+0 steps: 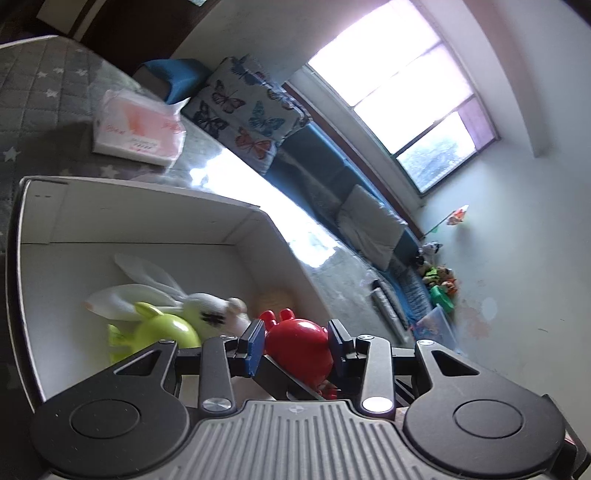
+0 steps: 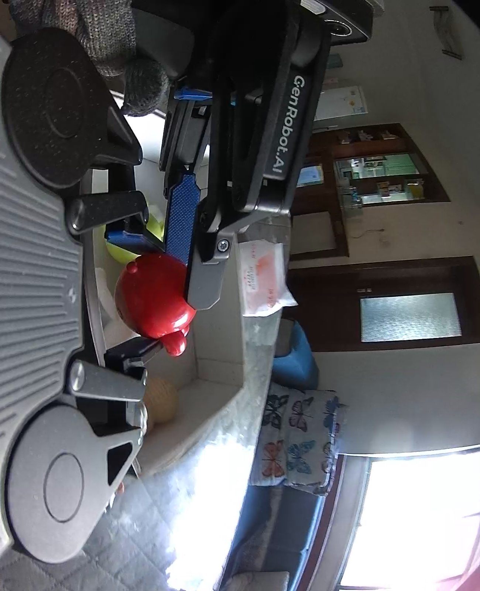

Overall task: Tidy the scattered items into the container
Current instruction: 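Carry the red bird toy into the box and open the left gripper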

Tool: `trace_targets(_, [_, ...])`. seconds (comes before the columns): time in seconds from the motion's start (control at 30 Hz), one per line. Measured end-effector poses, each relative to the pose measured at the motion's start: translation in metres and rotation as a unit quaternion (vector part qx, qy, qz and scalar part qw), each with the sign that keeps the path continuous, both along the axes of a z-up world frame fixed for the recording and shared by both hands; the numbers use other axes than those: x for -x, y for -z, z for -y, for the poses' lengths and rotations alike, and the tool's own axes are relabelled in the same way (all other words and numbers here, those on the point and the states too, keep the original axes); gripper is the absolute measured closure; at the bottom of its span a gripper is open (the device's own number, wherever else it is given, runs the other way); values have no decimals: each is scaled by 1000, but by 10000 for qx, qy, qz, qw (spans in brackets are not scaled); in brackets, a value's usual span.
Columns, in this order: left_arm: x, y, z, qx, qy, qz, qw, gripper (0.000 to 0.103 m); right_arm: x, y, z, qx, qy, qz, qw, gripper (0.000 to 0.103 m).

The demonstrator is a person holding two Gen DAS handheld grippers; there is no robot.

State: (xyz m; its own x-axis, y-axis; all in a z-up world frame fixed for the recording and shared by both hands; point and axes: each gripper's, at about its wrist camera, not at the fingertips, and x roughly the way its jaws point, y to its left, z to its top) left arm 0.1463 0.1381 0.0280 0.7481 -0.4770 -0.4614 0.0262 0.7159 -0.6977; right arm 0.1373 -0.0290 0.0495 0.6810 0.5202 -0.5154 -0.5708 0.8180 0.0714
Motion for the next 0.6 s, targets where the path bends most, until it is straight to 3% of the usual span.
trace_targets(0.3, [0, 12, -7, -158, -34, -153, 9998, 63, 6, 21, -14, 174, -131, -184, 9996, 54])
trace_targets(0.6, [7, 13, -8, -281, -70, -169, 9994, 63, 17, 20, -14, 152, -159, -144, 9997, 54])
